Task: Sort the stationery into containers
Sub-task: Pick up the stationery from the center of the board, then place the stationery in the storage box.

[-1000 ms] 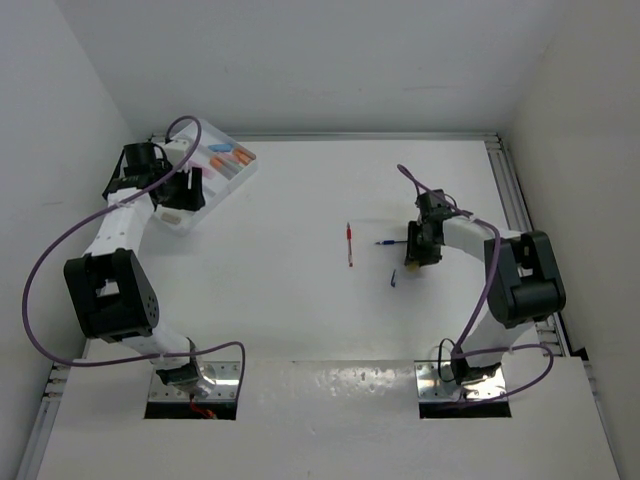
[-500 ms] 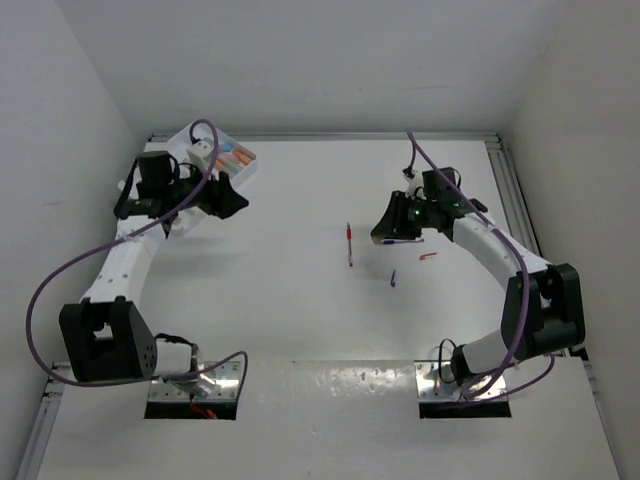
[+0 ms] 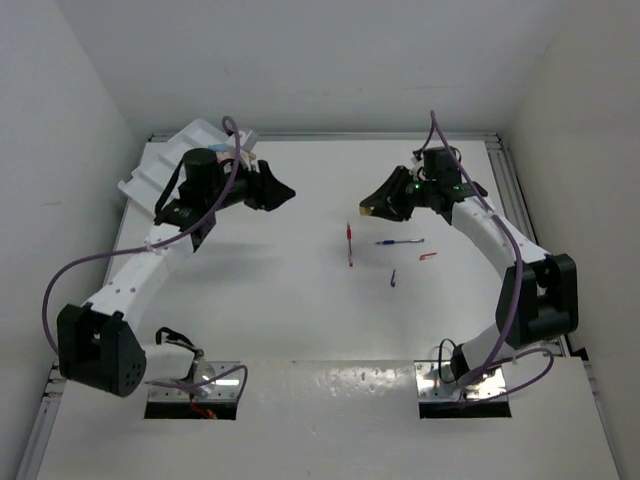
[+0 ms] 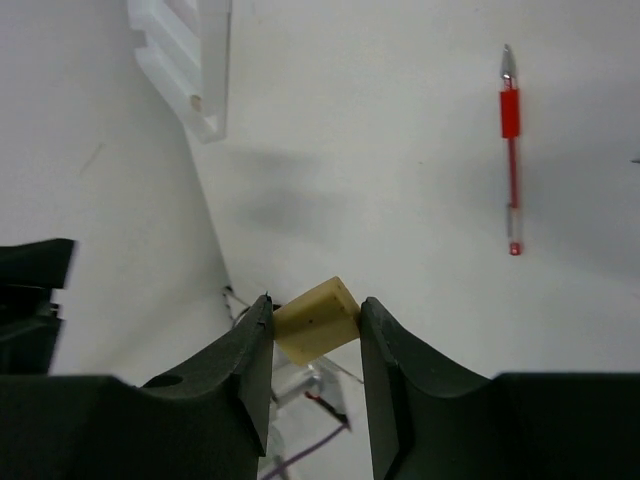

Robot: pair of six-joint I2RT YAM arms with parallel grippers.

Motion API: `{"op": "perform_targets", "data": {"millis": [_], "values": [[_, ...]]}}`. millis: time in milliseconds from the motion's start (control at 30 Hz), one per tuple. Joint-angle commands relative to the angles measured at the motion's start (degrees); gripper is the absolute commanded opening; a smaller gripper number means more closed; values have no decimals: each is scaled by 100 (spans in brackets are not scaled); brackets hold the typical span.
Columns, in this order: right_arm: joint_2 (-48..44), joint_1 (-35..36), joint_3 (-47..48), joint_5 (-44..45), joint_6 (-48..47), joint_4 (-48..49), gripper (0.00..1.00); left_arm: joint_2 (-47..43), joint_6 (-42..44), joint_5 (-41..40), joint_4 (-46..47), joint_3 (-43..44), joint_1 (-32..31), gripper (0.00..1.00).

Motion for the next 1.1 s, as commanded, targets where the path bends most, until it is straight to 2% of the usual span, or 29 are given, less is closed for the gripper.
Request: {"op": "perform_targets", "data": {"millis": [0,133,267,567,767,1067], "values": [[172,-104,626,-311,721,344,1,422,-1017,-209,415,510,-459,60],[270,-131,760,-399,1054,668,2,975,-983,-385,336,1099,-838,61],[278,-114,567,-592,1354,951,2,1266,-1070,-481,625,1214,-1128,61],[331,-113,321,-672,1565,1180,1,1943,-553,-886,424,1785,-1937,62],[243,-113,277,-680,1503,1145,1,2330,-385,-1430,83,2154,-2096,62],[226,-26,303,-663,1407,1057,0,2664,-306,-1747,-42,2454,-2228,62]]}}
